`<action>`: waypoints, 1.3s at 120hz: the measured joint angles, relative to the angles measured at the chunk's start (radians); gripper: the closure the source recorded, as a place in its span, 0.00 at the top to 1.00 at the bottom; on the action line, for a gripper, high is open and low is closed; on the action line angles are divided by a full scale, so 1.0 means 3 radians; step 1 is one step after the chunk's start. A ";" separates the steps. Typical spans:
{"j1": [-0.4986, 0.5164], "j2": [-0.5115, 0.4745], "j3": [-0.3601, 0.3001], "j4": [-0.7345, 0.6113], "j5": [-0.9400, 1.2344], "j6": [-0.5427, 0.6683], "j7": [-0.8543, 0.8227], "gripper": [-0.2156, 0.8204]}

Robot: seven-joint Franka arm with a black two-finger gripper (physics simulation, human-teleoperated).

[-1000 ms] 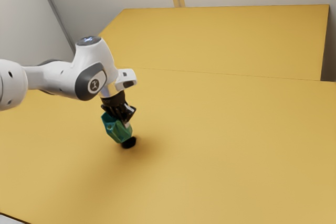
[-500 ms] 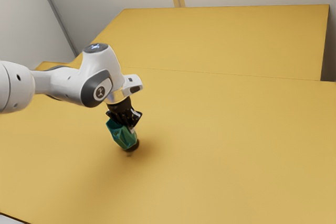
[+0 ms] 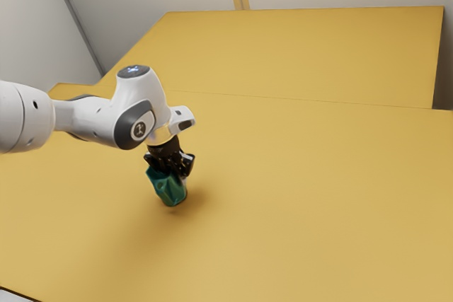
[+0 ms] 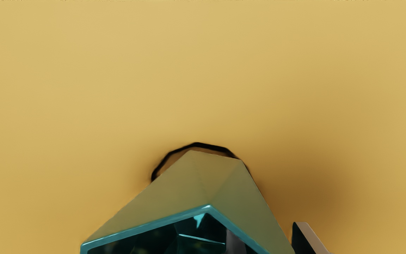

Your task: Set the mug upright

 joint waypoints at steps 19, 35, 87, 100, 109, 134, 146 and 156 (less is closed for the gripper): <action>-0.0038 -0.0104 0.0003 0.0004 -0.0009 0.0031 -0.0004 0.51; -0.0099 -0.0248 0.0004 0.0025 -0.0012 0.0026 -0.0003 0.63; 0.0110 -0.0248 -0.0311 0.0869 -0.0016 -0.0766 0.0038 0.75; 0.0136 -0.0201 -0.0381 0.1176 -0.0020 -0.1070 0.0045 0.76; 0.0125 -0.0144 -0.0386 0.1437 -0.0020 -0.1298 0.0049 0.76; 0.0096 -0.0051 -0.0373 0.2024 -0.0018 -0.1879 0.0057 0.77; 0.0093 -0.0045 -0.0369 0.2209 -0.0016 -0.2107 0.0060 0.77; 0.0097 -0.0043 -0.0369 0.2345 -0.0014 -0.2267 0.0062 0.77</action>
